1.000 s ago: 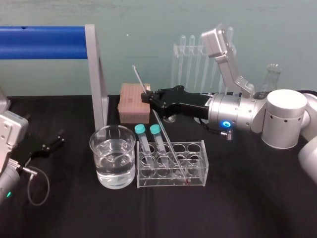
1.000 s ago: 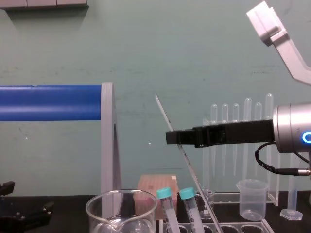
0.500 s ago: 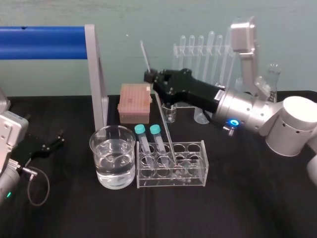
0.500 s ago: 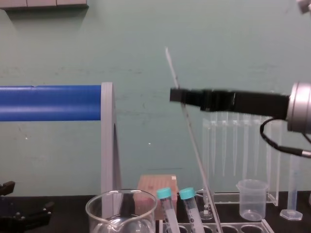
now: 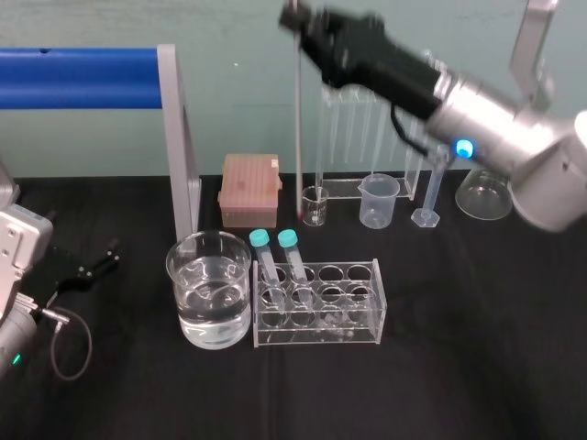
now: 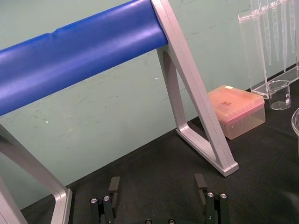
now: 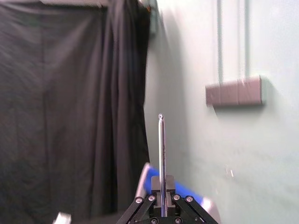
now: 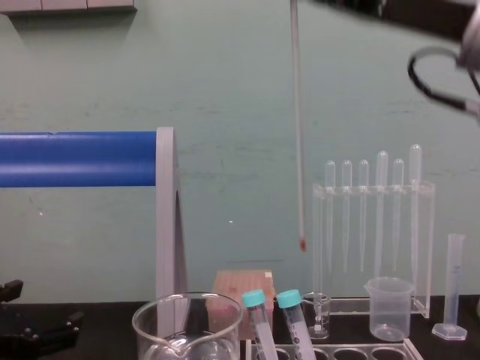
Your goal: Hold the thermometer with one hand and immerse one end into the beaker, then reinsert it into the test tube rack.
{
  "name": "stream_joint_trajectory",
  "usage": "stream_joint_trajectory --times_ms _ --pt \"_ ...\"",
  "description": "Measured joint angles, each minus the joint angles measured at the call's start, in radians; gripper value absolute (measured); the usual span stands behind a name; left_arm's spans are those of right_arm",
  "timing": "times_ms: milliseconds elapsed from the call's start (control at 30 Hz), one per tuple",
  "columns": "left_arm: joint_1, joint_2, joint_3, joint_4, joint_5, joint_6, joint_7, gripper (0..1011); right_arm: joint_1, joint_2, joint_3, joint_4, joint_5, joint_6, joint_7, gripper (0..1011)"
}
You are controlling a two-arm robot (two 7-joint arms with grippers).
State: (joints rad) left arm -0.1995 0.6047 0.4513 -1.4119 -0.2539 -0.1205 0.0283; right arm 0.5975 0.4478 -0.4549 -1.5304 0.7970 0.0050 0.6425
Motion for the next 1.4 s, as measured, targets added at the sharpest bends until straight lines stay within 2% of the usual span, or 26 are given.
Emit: stream_joint_trajectory --times_ms 233,367,567,633,700,800,1100,1200,1400 --pt "0.0 0.0 0.0 0.0 0.0 0.0 0.0 1008 0.113 -0.039 -0.016 0.042 0.019 -0.02 0.047 56" --pt "0.0 0.0 0.0 0.0 0.0 0.0 0.0 1008 0.173 -0.074 -0.055 0.093 0.022 -0.028 0.087 55" --pt "0.0 0.0 0.0 0.0 0.0 0.0 0.0 1008 0.216 -0.137 -0.114 0.169 0.035 -0.029 0.127 56" --pt "0.0 0.0 0.0 0.0 0.0 0.0 0.0 1008 0.218 -0.144 -0.121 0.177 0.037 -0.029 0.132 56" --pt "0.0 0.0 0.0 0.0 0.0 0.0 0.0 1008 0.221 -0.17 -0.146 0.214 0.044 -0.031 0.151 56" --pt "0.0 0.0 0.0 0.0 0.0 0.0 0.0 1008 0.217 -0.187 -0.167 0.254 0.047 -0.034 0.162 56" --pt "0.0 0.0 0.0 0.0 0.0 0.0 0.0 1008 0.193 -0.209 -0.202 0.352 0.034 -0.044 0.181 56" --pt "0.0 0.0 0.0 0.0 0.0 0.0 0.0 1008 0.186 -0.216 -0.21 0.385 0.016 -0.07 0.194 55" --pt "0.0 0.0 0.0 0.0 0.0 0.0 0.0 1008 0.172 -0.25 -0.206 0.457 -0.004 -0.166 0.257 55"
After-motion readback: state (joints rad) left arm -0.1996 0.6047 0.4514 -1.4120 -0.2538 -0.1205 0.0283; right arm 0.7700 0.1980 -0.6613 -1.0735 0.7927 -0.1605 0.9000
